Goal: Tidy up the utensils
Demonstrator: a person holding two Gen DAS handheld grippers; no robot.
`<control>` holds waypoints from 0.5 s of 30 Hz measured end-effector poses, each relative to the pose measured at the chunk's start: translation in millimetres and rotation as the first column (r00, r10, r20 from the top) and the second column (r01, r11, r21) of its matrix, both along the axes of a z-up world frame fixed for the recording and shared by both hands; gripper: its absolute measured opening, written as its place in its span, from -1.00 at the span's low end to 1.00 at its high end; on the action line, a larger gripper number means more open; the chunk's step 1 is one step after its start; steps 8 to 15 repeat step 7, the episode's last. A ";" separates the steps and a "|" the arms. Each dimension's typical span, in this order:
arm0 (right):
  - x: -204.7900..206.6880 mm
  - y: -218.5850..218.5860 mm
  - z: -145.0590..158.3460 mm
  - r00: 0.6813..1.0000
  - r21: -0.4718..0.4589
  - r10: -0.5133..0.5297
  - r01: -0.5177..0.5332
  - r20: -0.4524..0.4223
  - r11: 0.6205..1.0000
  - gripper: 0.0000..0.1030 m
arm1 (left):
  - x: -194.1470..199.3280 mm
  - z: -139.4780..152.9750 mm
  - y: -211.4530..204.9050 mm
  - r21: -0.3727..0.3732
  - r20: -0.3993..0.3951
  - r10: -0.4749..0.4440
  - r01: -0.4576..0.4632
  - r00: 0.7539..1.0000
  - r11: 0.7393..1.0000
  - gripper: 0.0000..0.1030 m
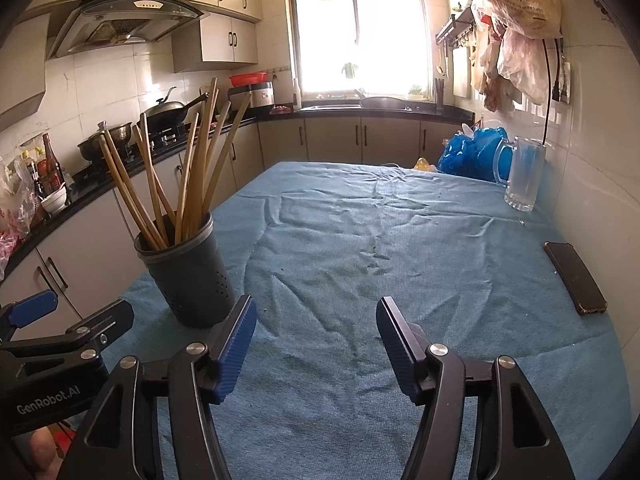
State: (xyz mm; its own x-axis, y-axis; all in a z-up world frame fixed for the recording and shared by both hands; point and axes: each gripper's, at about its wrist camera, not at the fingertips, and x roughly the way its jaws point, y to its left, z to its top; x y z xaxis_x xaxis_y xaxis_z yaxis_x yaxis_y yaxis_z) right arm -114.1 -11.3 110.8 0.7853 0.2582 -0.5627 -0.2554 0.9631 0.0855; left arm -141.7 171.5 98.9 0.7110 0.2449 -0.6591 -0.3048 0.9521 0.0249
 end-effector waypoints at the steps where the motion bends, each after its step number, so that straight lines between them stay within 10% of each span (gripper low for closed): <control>1: -0.3 0.0 0.1 1.000 -0.002 -0.003 0.003 0.002 1.000 0.30 | 0.5 0.5 -1.4 0.001 0.001 -0.004 0.004 1.000 1.000 1.00; 15: 7.2 -20.0 0.7 0.999 -0.005 -0.043 0.043 -0.006 0.999 0.37 | 5.8 5.2 -22.0 0.029 -0.002 -0.059 0.059 0.998 0.998 1.00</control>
